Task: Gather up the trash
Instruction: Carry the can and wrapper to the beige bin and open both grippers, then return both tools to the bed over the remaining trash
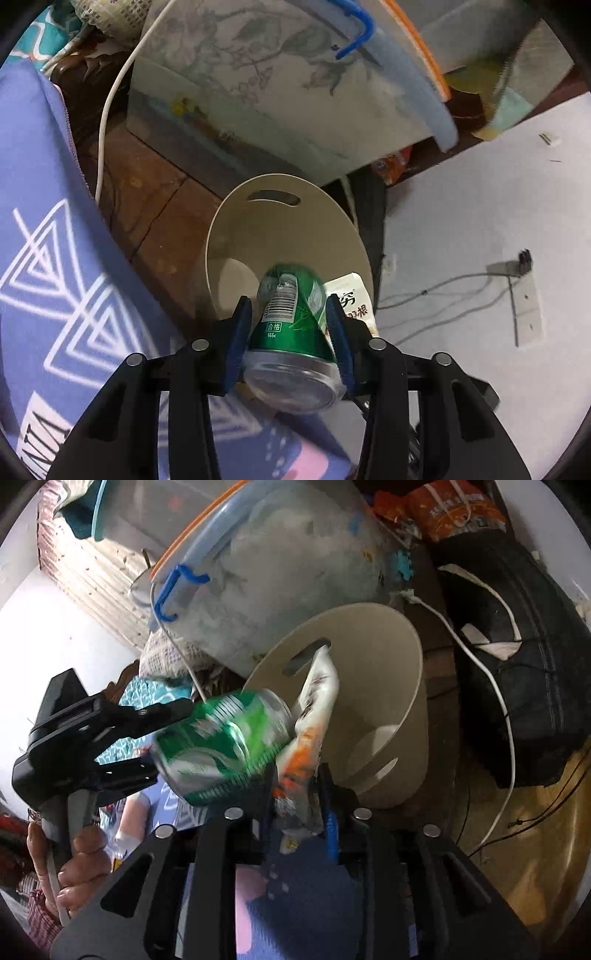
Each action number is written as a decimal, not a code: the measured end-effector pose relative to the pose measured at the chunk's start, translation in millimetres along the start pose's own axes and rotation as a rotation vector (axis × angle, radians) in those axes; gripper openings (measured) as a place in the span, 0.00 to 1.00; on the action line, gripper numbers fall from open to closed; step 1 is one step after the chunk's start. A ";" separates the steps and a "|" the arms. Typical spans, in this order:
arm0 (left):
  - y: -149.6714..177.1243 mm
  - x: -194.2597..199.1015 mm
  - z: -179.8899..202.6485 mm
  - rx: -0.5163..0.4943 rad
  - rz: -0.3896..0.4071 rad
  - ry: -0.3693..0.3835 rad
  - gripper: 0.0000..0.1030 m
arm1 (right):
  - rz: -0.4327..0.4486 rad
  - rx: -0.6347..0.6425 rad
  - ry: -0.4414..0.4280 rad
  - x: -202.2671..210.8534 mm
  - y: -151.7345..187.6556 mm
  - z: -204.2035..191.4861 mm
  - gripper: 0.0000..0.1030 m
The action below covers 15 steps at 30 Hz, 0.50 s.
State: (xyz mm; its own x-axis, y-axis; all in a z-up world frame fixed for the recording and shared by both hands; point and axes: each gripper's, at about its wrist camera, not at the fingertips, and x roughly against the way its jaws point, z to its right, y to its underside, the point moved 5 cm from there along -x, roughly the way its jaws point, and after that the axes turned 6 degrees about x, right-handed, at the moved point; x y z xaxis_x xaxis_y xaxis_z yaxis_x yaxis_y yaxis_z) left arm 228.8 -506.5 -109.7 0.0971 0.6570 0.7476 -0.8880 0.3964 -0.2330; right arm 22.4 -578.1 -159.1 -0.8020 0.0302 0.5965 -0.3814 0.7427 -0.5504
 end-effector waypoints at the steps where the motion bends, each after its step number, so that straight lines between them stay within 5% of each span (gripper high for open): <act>1: -3.5 -2.9 2.1 0.006 -0.001 -0.015 0.53 | 0.008 0.001 0.004 1.0 -2.9 0.0 0.33; 2: -4.8 -1.3 2.5 0.004 0.006 -0.020 0.57 | 0.019 0.004 0.011 1.8 -6.2 -0.7 0.36; 4: -7.2 4.5 6.7 -0.011 0.021 -0.018 0.57 | 0.036 0.009 0.025 2.6 -11.1 -1.9 0.59; 9: 6.8 44.5 14.3 -0.095 0.095 -0.024 0.57 | 0.116 0.028 0.037 22.8 -17.4 -15.9 0.60; 15: 64.4 125.5 2.7 -0.251 0.279 -0.111 0.59 | 0.188 0.057 -0.012 54.2 12.3 -60.7 0.62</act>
State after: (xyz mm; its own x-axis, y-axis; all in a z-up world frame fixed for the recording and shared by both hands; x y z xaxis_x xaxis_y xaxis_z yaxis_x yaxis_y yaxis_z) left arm 182.6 -400.3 -29.2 -0.1942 0.6941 0.6932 -0.7342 0.3657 -0.5719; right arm 2.1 -526.7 -98.1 -0.8670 0.1563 0.4732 -0.2497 0.6855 -0.6839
